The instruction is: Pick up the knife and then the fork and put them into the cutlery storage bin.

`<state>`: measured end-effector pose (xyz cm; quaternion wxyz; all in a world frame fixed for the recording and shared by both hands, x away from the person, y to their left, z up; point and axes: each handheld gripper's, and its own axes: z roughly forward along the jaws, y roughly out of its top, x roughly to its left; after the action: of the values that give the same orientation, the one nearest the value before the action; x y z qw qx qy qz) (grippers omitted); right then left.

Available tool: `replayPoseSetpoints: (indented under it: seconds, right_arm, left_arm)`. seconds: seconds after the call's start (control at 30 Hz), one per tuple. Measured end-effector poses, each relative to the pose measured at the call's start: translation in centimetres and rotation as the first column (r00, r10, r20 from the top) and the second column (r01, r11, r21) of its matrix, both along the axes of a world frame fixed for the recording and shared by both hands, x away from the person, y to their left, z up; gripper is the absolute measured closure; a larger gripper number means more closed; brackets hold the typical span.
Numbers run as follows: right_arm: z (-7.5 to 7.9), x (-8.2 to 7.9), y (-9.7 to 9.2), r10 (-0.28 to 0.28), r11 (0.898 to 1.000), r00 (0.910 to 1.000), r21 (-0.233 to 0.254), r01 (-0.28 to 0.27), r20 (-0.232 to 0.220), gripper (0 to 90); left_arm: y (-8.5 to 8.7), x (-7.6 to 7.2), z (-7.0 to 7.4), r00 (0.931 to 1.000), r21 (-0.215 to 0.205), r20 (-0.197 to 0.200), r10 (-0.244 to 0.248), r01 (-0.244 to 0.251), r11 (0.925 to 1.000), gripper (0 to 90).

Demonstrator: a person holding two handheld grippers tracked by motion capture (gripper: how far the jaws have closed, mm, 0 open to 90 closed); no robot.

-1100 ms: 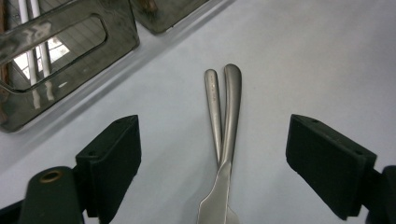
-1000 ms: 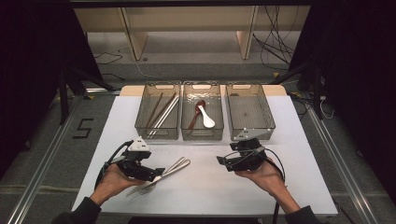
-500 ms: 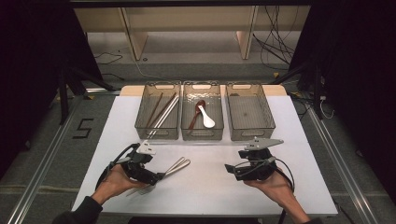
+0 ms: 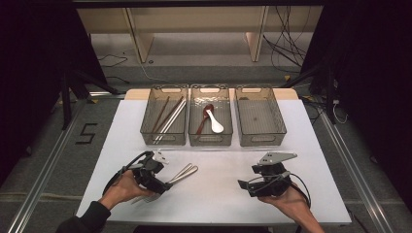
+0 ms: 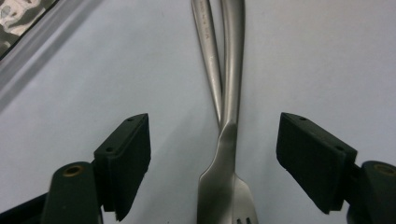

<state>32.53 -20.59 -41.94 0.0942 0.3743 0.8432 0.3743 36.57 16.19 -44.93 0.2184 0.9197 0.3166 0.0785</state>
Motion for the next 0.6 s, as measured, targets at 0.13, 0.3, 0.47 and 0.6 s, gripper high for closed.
replayPoseSetpoints:
  seconds: [0.13, 0.3, 0.47, 0.6]
  right_arm:
    - [0.11, -0.18, -0.02, 0.000, 1.000, 1.0000, 0.001, 0.000, 0.000, 27.1]
    - [0.12, -0.33, 0.26, 0.012, 1.000, 0.9999, -0.009, -0.012, 0.001, 27.1]
    - [0.02, -0.31, 0.60, 0.017, 1.000, 0.9998, -0.021, -0.017, -0.007, 27.1]
    - [0.02, -0.32, 0.57, 0.015, 1.000, 0.9998, -0.020, -0.016, -0.008, 27.3]
  left_arm:
    - [-0.18, 0.13, -0.18, 0.9988, 0.044, -0.029, -0.040, 0.041, 0.9982, 29.8]
    - [-0.25, 0.24, -0.58, 0.9958, 0.086, -0.056, -0.073, 0.078, 0.9932, 32.7]
    - [-0.54, 0.45, -0.74, 0.9922, 0.104, -0.069, -0.104, 0.111, 0.9884, 41.2]
    - [-0.75, 0.81, -0.80, 0.9882, 0.111, -0.087, -0.126, 0.135, 0.9845, 43.9]
